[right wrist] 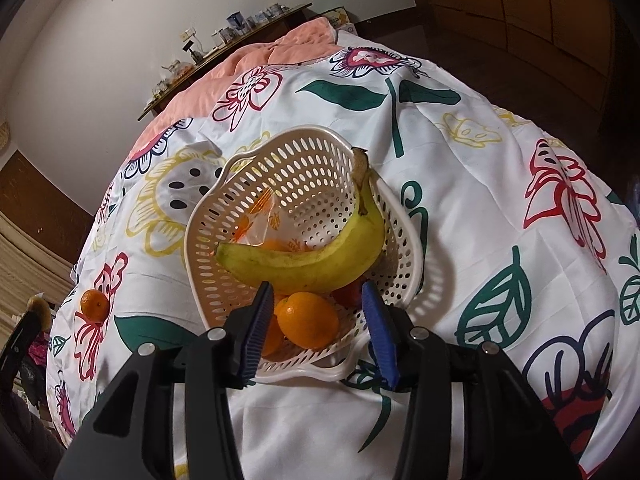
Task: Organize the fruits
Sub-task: 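Lower the kiwi into the basket and open the left gripper, then move the left gripper back to the tomato and orange on the cover, then grasp the last orange with the right gripper and lift it, then grasp the red tomato with the left gripper while the right holds the orange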
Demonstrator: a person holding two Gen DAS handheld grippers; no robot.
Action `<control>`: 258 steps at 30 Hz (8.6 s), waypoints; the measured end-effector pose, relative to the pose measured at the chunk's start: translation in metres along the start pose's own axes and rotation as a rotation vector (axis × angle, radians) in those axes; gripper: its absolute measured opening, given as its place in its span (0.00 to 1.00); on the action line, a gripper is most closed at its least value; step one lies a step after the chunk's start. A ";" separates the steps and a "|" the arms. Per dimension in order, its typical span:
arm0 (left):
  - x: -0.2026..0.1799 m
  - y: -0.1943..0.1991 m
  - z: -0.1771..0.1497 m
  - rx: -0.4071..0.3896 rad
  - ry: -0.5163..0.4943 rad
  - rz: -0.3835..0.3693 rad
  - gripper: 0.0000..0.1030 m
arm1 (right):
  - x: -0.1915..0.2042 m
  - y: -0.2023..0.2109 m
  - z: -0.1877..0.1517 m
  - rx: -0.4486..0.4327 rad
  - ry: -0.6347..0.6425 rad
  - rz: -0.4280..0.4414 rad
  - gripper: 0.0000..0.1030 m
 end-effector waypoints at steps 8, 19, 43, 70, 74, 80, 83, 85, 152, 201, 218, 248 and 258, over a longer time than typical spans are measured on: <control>-0.022 -0.029 0.018 0.031 -0.008 -0.056 0.25 | -0.005 -0.002 0.000 -0.003 -0.013 0.006 0.49; -0.049 -0.072 0.036 0.074 -0.027 -0.124 0.25 | -0.005 -0.001 0.001 -0.010 -0.015 0.005 0.50; -0.064 -0.122 0.045 0.135 -0.041 -0.132 0.25 | -0.007 -0.004 0.001 -0.010 -0.024 0.009 0.50; -0.046 -0.120 0.048 0.123 0.004 -0.102 0.50 | 0.002 0.000 -0.001 -0.015 -0.015 0.015 0.50; -0.044 -0.116 0.045 0.120 0.002 -0.093 0.54 | 0.004 0.000 -0.001 -0.014 -0.010 0.018 0.50; -0.043 -0.110 0.041 0.117 -0.001 -0.089 0.54 | 0.007 0.003 0.000 -0.019 -0.008 0.020 0.52; -0.042 -0.104 0.040 0.108 0.000 -0.088 0.55 | 0.008 0.004 0.000 -0.023 -0.005 0.022 0.55; -0.041 -0.100 0.040 0.102 0.001 -0.086 0.56 | 0.011 0.004 0.000 -0.022 -0.001 0.024 0.55; 0.160 0.013 -0.030 -0.044 0.396 0.185 0.96 | 0.169 0.026 -0.052 -0.035 0.366 0.211 0.85; 0.202 0.036 -0.059 -0.070 0.467 0.240 0.96 | 0.295 -0.056 -0.072 0.199 0.775 0.158 0.44; 0.196 0.028 -0.059 -0.050 0.427 0.263 0.96 | 0.270 -0.027 -0.056 0.105 0.669 0.169 0.38; 0.117 -0.046 -0.033 0.159 0.076 0.147 0.46 | 0.234 -0.005 -0.050 0.004 0.533 0.181 0.38; 0.117 -0.062 -0.038 0.210 0.087 0.114 0.30 | 0.233 -0.006 -0.050 0.005 0.531 0.181 0.38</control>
Point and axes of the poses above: each gripper's, at about its wrist camera, not at the fingertips, and y roughly against the way its jaws point, x to its left, z to its top, the point moved 9 cm from there along -y, roughly the way its jaws point, and after that the axes turned 3 degrees about -z, right-handed, at the moved point
